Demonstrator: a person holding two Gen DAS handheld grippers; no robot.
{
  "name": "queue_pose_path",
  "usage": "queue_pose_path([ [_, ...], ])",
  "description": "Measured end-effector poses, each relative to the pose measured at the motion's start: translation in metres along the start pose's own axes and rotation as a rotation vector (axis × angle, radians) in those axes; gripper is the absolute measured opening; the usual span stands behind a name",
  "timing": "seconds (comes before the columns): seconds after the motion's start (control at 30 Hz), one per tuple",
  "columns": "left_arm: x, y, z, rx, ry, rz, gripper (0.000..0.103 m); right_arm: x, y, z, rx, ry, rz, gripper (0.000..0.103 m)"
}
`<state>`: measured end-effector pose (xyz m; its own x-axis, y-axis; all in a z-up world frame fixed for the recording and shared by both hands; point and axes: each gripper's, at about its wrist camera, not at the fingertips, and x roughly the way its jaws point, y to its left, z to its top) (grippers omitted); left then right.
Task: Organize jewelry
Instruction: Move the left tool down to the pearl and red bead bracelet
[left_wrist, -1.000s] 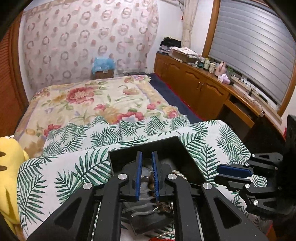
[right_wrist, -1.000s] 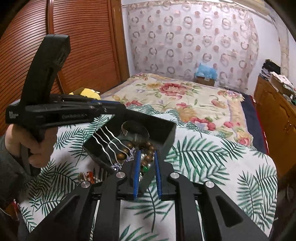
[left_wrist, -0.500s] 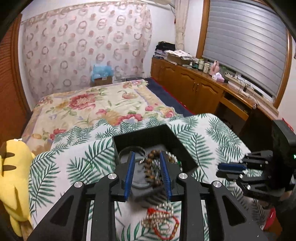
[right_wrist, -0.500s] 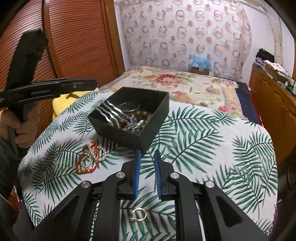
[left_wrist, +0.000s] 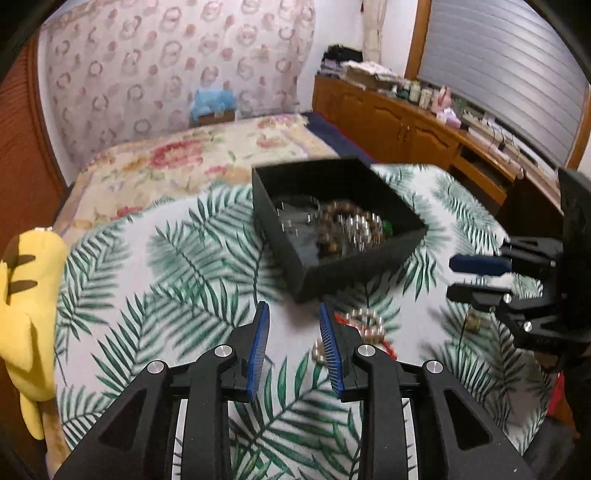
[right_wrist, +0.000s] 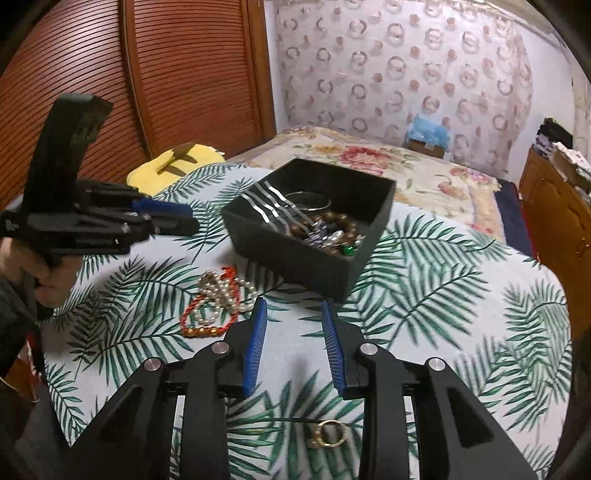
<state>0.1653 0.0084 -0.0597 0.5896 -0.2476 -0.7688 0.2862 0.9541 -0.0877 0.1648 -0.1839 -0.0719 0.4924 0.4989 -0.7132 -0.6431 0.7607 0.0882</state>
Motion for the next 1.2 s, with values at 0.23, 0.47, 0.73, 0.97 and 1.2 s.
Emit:
queue_pose_path([
  [0.23, 0.019, 0.0, -0.014, 0.001, 0.064, -0.027, 0.026, 0.01, 0.006, -0.005, 0.004, 0.02, 0.024, 0.033],
  [0.47, 0.029, 0.001, -0.016, -0.013, 0.079, -0.05, 0.026, 0.014, 0.006, -0.009, 0.02, 0.033, 0.029, 0.033],
  [0.73, 0.03, -0.006, -0.015, 0.006, 0.089, -0.096, 0.02, 0.016, 0.003, -0.01, 0.029, 0.035, 0.026, 0.033],
  [0.97, 0.034, -0.014, -0.015, 0.013, 0.103, -0.114, 0.02, 0.016, 0.003, -0.014, 0.03, 0.042, 0.03, 0.033],
  [1.2, 0.04, -0.02, -0.014, 0.004, 0.105, -0.122, 0.015, 0.014, -0.001, -0.017, 0.041, 0.043, 0.026, 0.033],
])
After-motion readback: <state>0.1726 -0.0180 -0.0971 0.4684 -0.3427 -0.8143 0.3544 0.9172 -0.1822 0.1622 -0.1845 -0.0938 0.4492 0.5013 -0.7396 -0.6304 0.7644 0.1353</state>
